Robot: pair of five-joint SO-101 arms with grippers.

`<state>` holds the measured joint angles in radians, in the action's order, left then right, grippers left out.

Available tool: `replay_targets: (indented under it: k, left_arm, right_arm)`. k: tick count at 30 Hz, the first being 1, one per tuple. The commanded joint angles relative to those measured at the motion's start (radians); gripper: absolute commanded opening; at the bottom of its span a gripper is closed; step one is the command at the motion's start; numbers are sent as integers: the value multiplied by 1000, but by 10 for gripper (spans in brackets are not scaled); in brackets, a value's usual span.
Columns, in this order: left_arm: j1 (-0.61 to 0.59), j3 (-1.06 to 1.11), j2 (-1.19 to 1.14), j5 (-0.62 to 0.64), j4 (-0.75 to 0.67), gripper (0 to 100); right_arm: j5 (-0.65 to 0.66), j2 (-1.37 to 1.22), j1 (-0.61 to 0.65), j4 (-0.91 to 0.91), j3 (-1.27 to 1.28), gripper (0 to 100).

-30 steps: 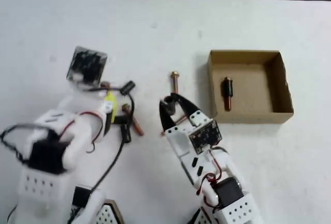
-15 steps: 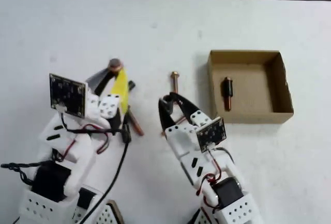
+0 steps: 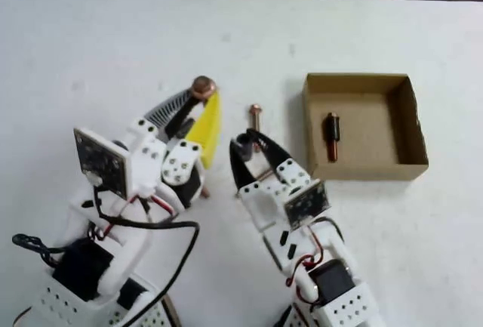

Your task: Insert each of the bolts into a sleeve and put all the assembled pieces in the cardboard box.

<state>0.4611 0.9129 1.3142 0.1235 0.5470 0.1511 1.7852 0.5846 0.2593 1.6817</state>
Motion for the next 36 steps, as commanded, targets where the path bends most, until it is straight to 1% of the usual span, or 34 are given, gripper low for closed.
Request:
replay_targets:
  k: [1, 5, 6, 14, 16, 20, 22, 25, 30, 36]
  left_arm:
    - [39, -3, 24, 14, -32, 23]
    - [54, 64, 27, 138, -38, 23]
    - [50, 78, 27, 147, -38, 23]
    - [48, 103, 25, 144, -41, 23]
    - [48, 121, 25, 143, -75, 23]
    - [48, 186, 25, 143, -187, 23]
    - [48, 207, 25, 127, -215, 23]
    - [48, 218, 25, 94, -216, 23]
    - [48, 224, 25, 94, -215, 23]
    - [48, 284, 25, 94, -219, 23]
  right_arm:
    - [60, 8, 53, -24, 9, 26]
    - [61, 8, 47, -24, 9, 26]
    - [61, 7, 47, -24, 9, 26]
    - [60, 7, 47, -24, 9, 26]
    - [60, 7, 47, -24, 9, 26]
    - [60, 10, 47, -2, 9, 26]
    - [60, 12, 47, 7, 9, 26]
    - [60, 13, 47, 7, 9, 26]
    - [60, 13, 47, 4, 9, 26]
    - [60, 13, 47, 4, 9, 26]
